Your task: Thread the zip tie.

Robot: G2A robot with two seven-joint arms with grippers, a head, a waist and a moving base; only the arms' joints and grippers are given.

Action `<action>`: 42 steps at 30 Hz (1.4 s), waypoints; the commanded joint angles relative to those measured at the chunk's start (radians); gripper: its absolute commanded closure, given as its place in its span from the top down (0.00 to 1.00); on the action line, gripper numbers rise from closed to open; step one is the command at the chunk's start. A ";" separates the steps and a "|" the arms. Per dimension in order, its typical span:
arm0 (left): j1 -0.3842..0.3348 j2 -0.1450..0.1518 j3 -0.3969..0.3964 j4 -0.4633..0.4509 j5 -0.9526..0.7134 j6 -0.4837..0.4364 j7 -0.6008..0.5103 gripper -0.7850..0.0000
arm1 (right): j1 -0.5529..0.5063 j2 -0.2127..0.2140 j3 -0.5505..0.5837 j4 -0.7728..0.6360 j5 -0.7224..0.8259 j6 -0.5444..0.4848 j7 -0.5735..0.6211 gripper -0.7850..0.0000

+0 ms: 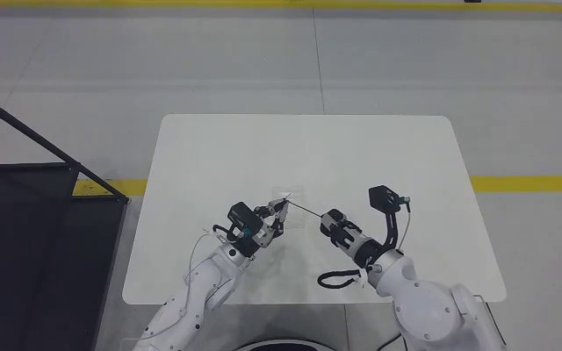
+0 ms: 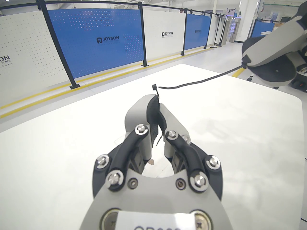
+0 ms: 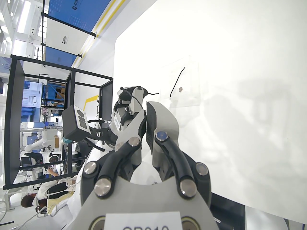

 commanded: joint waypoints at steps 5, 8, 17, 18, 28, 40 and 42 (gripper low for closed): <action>0.000 0.000 0.000 0.000 0.000 0.000 0.000 0.00 | 0.003 -0.001 0.003 0.000 0.000 0.003 0.007 0.00; 0.000 0.000 0.000 0.000 0.000 0.000 0.000 0.00 | 0.008 -0.002 0.001 0.003 -0.003 0.007 0.011 0.00; 0.000 0.000 0.000 0.000 0.000 0.000 0.000 0.00 | 0.022 -0.006 -0.007 0.010 -0.011 0.019 0.019 0.00; 0.000 0.000 0.000 0.000 0.000 0.000 0.000 0.00 | 0.023 -0.006 -0.007 0.011 -0.011 0.020 0.020 0.00; 0.000 0.000 0.000 0.000 0.000 0.000 0.000 0.00 | 0.035 -0.010 -0.011 0.015 -0.012 0.032 0.022 0.00; 0.000 0.000 0.000 0.000 0.000 0.000 0.000 0.00 | 0.055 -0.016 -0.034 0.015 -0.028 0.066 0.027 0.00; 0.004 0.000 0.000 -0.009 0.000 0.005 -0.008 0.00 | 0.058 -0.017 -0.038 0.013 -0.034 0.073 0.028 0.00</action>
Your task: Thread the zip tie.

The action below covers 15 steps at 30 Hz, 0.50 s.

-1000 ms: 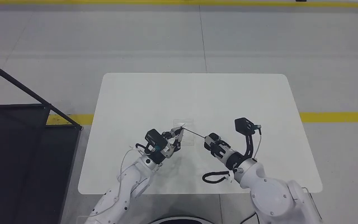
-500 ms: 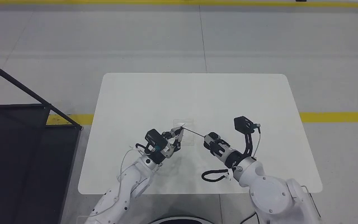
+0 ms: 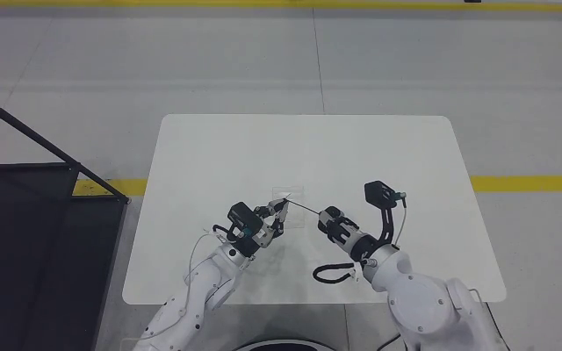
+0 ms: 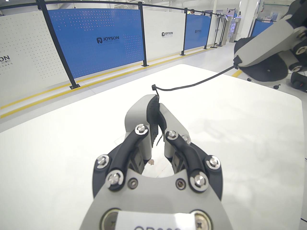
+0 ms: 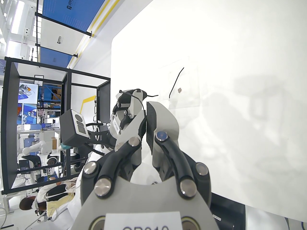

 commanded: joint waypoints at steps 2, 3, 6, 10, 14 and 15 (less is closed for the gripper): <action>0.005 0.000 -0.002 -0.010 0.001 0.003 -0.009 0.00 | 0.003 -0.001 -0.005 -0.004 -0.005 0.007 0.001 0.00; 0.006 0.000 -0.002 -0.011 0.001 0.003 -0.010 0.00 | 0.004 -0.002 -0.006 -0.005 -0.003 0.009 0.001 0.00; 0.008 0.000 -0.004 -0.013 0.002 0.003 -0.011 0.00 | 0.004 -0.004 -0.007 -0.007 0.001 0.009 -0.003 0.00; 0.009 -0.001 -0.005 -0.013 0.004 0.003 -0.009 0.00 | 0.002 -0.005 -0.005 -0.009 0.008 0.004 -0.006 0.00; 0.008 -0.001 -0.005 -0.009 0.007 0.003 -0.009 0.00 | -0.002 -0.006 -0.004 -0.012 0.011 -0.006 -0.006 0.00; 0.008 -0.002 -0.004 -0.009 0.009 0.005 -0.009 0.00 | -0.004 -0.006 -0.004 -0.014 0.011 -0.009 -0.007 0.00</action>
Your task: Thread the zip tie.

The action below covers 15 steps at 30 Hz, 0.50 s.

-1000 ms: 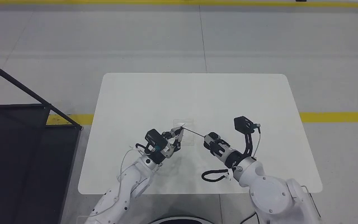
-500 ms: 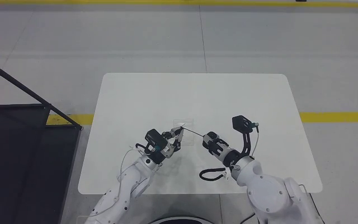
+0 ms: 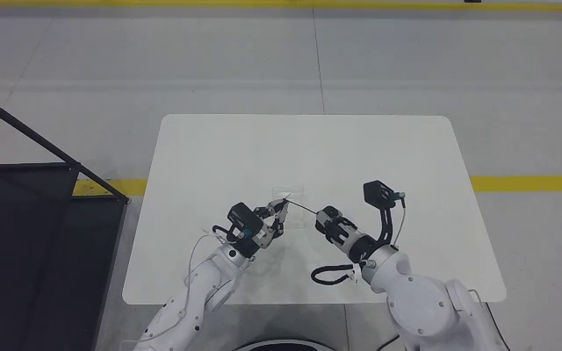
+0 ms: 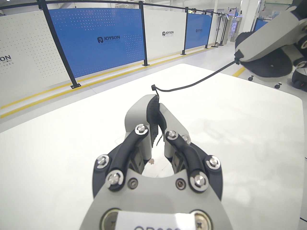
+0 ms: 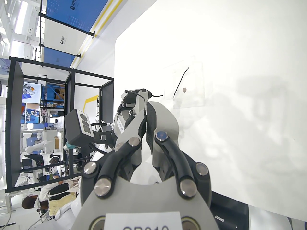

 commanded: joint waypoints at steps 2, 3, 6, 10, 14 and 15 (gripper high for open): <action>-0.001 -0.001 0.002 0.003 0.004 0.006 0.000 0.00 | -0.004 -0.001 0.001 -0.004 0.005 -0.011 -0.005 0.00; -0.001 -0.001 0.003 0.003 0.006 0.007 0.000 0.00 | -0.006 -0.001 0.001 -0.005 0.008 -0.015 -0.005 0.00; -0.002 -0.002 0.003 0.004 0.008 0.008 0.000 0.00 | -0.014 -0.002 0.008 -0.011 0.024 -0.031 -0.014 0.00; -0.002 -0.003 0.003 0.004 0.010 0.009 0.001 0.00 | -0.023 -0.003 0.016 -0.015 0.042 -0.051 -0.018 0.00; -0.002 -0.003 0.003 0.005 0.017 0.013 0.000 0.00 | -0.028 -0.004 0.019 -0.016 0.053 -0.068 -0.021 0.00; -0.002 -0.003 0.004 0.005 0.020 0.014 0.000 0.00 | -0.030 -0.004 0.020 -0.017 0.056 -0.074 -0.024 0.00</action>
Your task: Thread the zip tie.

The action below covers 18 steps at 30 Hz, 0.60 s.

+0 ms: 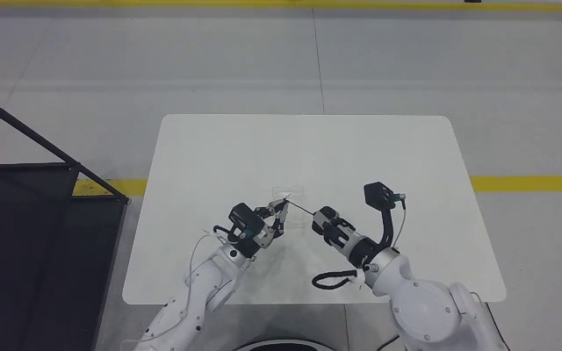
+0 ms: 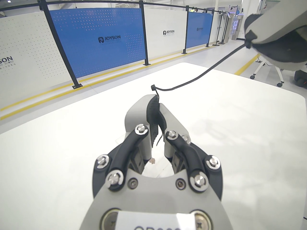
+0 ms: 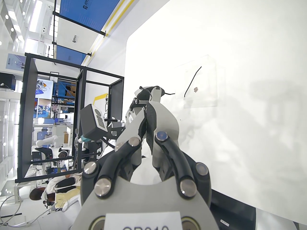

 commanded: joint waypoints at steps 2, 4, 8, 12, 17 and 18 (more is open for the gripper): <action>0.000 0.000 0.001 0.000 0.007 0.003 0.000 0.00 | -0.007 -0.001 0.003 -0.002 0.015 -0.021 -0.009 0.00; 0.001 -0.001 0.001 0.000 0.009 0.003 0.000 0.00 | -0.012 -0.001 0.006 -0.003 0.022 -0.034 -0.012 0.00; 0.000 -0.001 0.002 0.001 0.012 0.003 -0.002 0.00 | -0.022 -0.002 0.009 -0.004 0.036 -0.056 -0.021 0.00; 0.000 -0.002 0.002 0.001 0.010 0.001 -0.004 0.00 | -0.034 -0.002 0.014 -0.003 0.046 -0.083 -0.029 0.00; 0.000 -0.003 0.002 0.002 0.011 -0.001 -0.007 0.00 | -0.047 -0.003 0.019 -0.004 0.060 -0.121 -0.040 0.00; -0.001 -0.003 0.002 0.002 0.012 -0.002 -0.007 0.00 | -0.050 -0.003 0.020 -0.004 0.062 -0.127 -0.043 0.00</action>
